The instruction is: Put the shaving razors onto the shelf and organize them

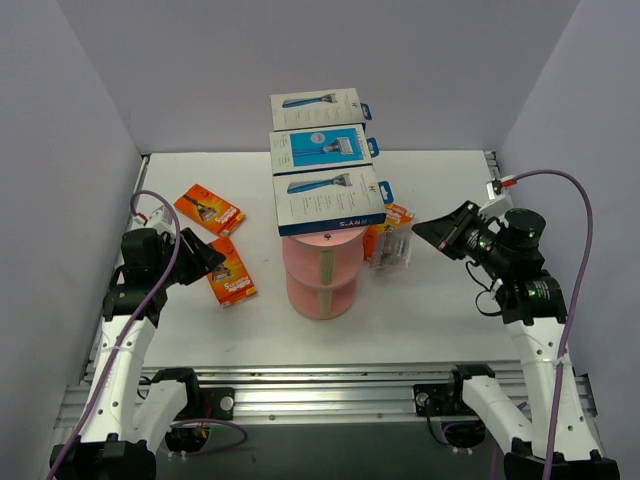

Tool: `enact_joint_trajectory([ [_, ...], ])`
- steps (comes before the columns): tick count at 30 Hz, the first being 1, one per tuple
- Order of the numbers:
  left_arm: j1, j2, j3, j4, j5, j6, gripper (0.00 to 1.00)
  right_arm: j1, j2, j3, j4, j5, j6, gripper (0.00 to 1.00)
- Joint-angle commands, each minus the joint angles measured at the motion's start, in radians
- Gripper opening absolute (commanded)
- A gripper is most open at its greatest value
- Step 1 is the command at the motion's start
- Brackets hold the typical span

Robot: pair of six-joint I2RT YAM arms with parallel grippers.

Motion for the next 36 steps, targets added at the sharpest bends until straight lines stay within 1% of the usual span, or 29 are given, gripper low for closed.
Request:
enact_joint_trajectory([
  [1, 0.008, 0.002, 0.008, 0.04, 0.008, 0.006, 0.55, -0.007, 0.008, 0.075, 0.156, -0.072, 0.085, 0.0],
  [9, 0.009, 0.008, 0.011, 0.036, 0.006, 0.008, 0.55, -0.007, 0.006, 0.125, 0.256, -0.097, 0.183, 0.0],
  [16, 0.009, 0.01, 0.011, 0.036, 0.008, 0.006, 0.55, -0.007, -0.006, 0.092, 0.354, -0.11, 0.263, 0.0],
  [20, 0.014, 0.011, 0.011, 0.036, 0.011, 0.006, 0.55, -0.007, -0.035, 0.039, 0.397, -0.114, 0.308, 0.0],
  [28, 0.017, 0.013, 0.011, 0.039, 0.017, 0.004, 0.55, -0.007, -0.134, -0.234, 0.529, -0.13, 0.447, 0.0],
  [31, 0.017, 0.014, 0.011, 0.039, 0.018, 0.004, 0.55, -0.007, -0.146, -0.237, 0.488, -0.126, 0.426, 0.0],
  [36, 0.017, 0.013, 0.011, 0.039, 0.018, 0.004, 0.55, -0.008, -0.14, -0.181, 0.377, -0.117, 0.357, 0.0],
])
